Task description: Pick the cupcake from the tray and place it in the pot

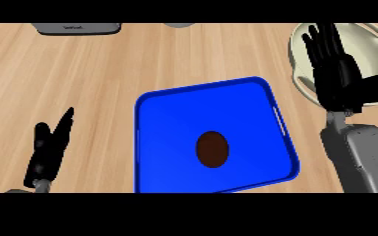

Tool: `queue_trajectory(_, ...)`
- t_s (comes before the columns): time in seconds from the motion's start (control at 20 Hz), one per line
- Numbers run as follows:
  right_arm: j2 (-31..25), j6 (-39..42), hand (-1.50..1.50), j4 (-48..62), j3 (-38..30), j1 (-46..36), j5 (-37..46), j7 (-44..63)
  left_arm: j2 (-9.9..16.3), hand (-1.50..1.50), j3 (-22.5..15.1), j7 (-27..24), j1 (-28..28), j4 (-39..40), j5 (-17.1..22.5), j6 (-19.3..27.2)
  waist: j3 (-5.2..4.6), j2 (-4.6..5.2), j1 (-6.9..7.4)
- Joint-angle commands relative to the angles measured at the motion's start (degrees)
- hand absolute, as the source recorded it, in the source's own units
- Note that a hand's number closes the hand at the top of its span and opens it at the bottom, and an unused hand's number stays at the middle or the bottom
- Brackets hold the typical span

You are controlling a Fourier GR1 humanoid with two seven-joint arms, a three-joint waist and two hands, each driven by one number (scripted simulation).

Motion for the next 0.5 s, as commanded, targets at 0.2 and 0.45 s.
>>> queue_trajectory(0.2, -2.43, 13.99, 1.50, -2.82, 3.14, -1.32, -5.02, -1.89, 3.70, 0.00, 5.10, -4.52, 3.62, -16.96, 0.73, 1.97, 0.55, -4.12, 0.09)
queue_trajectory(0.45, -14.02, 13.99, -1.50, -0.76, 5.92, 4.03, 10.24, -6.66, 1.51, 0.00, 8.33, -6.95, 0.98, -23.58, 4.35, 2.73, 0.44, -2.85, -3.92)
